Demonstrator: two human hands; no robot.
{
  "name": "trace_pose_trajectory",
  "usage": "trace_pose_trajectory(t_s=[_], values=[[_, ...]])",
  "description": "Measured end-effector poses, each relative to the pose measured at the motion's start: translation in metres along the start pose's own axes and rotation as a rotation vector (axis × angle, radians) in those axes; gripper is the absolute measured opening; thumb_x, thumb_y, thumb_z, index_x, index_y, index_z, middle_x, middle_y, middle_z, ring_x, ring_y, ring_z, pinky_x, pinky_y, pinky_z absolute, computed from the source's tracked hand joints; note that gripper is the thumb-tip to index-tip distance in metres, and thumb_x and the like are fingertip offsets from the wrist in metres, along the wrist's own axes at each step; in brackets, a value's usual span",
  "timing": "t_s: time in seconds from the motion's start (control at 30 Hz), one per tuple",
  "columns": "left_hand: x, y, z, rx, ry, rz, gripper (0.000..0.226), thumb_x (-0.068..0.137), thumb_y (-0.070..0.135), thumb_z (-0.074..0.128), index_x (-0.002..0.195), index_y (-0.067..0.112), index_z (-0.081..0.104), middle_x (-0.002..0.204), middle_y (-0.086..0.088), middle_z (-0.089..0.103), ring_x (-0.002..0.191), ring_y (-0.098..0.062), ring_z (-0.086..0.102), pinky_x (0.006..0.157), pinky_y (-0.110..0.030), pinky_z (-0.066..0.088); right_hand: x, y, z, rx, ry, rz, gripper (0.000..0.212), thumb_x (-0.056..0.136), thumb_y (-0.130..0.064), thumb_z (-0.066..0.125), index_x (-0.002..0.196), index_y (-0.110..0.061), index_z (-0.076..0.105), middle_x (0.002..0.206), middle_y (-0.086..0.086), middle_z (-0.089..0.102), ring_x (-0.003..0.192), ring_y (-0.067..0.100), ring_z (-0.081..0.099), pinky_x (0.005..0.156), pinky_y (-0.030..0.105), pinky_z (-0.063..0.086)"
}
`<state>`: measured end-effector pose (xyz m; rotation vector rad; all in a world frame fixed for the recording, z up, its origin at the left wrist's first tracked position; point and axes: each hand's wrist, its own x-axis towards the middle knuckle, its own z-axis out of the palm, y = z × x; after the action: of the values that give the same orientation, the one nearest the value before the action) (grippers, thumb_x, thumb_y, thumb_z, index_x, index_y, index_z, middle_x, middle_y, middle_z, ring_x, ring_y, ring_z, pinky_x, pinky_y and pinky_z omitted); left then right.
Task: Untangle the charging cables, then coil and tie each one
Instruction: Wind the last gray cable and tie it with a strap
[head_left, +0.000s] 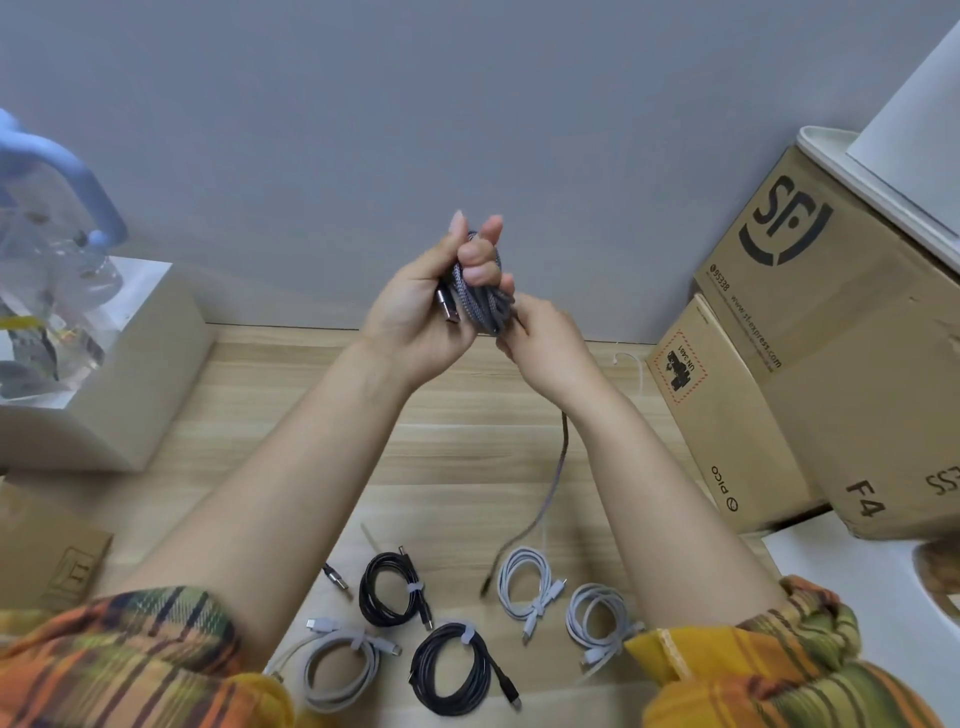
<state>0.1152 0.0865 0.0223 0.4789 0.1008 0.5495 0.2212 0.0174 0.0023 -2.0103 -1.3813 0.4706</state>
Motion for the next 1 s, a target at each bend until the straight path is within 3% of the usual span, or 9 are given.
trace_pose_trajectory(t_s=[0.1,0.23,0.33,0.4,0.5,0.6,0.7,0.83,1.0], values=[[0.006,-0.001,0.007,-0.056,0.089,0.096,0.023,0.098,0.026,0.038,0.095,0.008,0.052,0.055,0.008,0.048,0.047,-0.004,0.048,0.065,-0.019,0.048,-0.007,-0.003,-0.004,0.034,-0.089,0.030,0.025,0.097,-0.019,0.042,0.077,-0.019,0.057,0.058,-0.003,0.046,0.061,0.018,0.046,0.056,0.026,0.035],[0.014,0.002,0.007,0.163,0.232,0.197,0.017,0.099,0.017,0.043,0.091,0.007,0.053,0.055,0.005,0.053,0.046,-0.006,0.051,0.058,-0.018,0.047,-0.013,-0.008,-0.004,-0.054,-0.158,0.005,0.025,0.097,-0.020,0.044,0.085,-0.016,0.066,0.058,-0.008,0.045,0.060,0.012,0.043,0.053,0.015,0.032],[0.013,-0.003,0.002,0.532,0.322,0.205,0.011,0.097,0.012,0.049,0.093,0.003,0.054,0.053,0.002,0.060,0.047,-0.010,0.056,0.055,-0.018,0.049,-0.017,-0.009,-0.004,-0.126,-0.181,-0.026,0.025,0.095,-0.022,0.049,0.085,-0.014,0.070,0.055,-0.010,0.045,0.061,0.012,0.044,0.055,0.012,0.031],[0.009,-0.007,-0.001,0.787,0.329,0.199,0.009,0.096,0.012,0.050,0.092,0.005,0.054,0.052,0.002,0.063,0.047,-0.008,0.059,0.055,-0.017,0.051,-0.021,-0.010,-0.004,-0.146,-0.198,-0.031,0.023,0.092,-0.024,0.053,0.080,-0.015,0.070,0.055,-0.006,0.046,0.057,0.011,0.044,0.053,0.022,0.032],[0.004,-0.013,-0.009,1.255,0.343,0.201,0.027,0.095,0.017,0.053,0.070,0.009,0.046,0.044,0.006,0.054,0.040,-0.004,0.048,0.046,-0.017,0.040,-0.026,-0.012,-0.004,-0.199,-0.205,-0.051,0.021,0.089,-0.028,0.056,0.074,-0.019,0.069,0.065,-0.004,0.052,0.058,0.013,0.044,0.057,0.032,0.034],[-0.004,-0.014,-0.028,1.707,0.310,0.118,0.037,0.093,0.025,0.053,0.061,0.008,0.044,0.046,0.002,0.053,0.045,-0.015,0.048,0.053,-0.030,0.039,-0.028,-0.010,-0.019,-0.224,-0.112,-0.030,0.026,0.081,-0.040,0.064,0.068,-0.017,0.069,0.057,0.001,0.054,0.056,0.014,0.045,0.057,0.032,0.035],[-0.019,-0.007,-0.043,1.472,0.245,-0.045,0.039,0.099,0.031,0.043,0.069,0.009,0.057,0.039,0.001,0.051,0.038,-0.018,0.044,0.052,-0.029,0.039,-0.025,-0.004,-0.040,-0.215,0.013,-0.049,0.030,0.074,-0.048,0.072,0.060,-0.023,0.064,0.050,-0.004,0.049,0.056,0.012,0.045,0.058,0.031,0.037],[-0.028,-0.010,-0.038,1.088,-0.119,-0.336,0.064,0.096,0.055,0.022,0.080,0.007,0.061,0.037,0.004,0.034,0.039,-0.016,0.027,0.052,-0.024,0.040,-0.021,0.002,-0.039,-0.132,0.077,-0.061,0.019,0.074,-0.046,0.072,0.064,-0.030,0.068,0.055,-0.008,0.057,0.064,0.015,0.053,0.065,0.035,0.045],[-0.033,-0.001,-0.026,0.470,-0.178,-0.226,0.051,0.092,0.044,0.026,0.068,0.017,0.061,0.034,0.012,0.035,0.026,-0.002,0.029,0.050,-0.021,0.042,-0.021,0.020,-0.027,0.083,0.206,-0.019,0.020,0.087,-0.038,0.061,0.068,-0.035,0.067,0.072,-0.009,0.069,0.078,0.014,0.062,0.080,0.037,0.049]])
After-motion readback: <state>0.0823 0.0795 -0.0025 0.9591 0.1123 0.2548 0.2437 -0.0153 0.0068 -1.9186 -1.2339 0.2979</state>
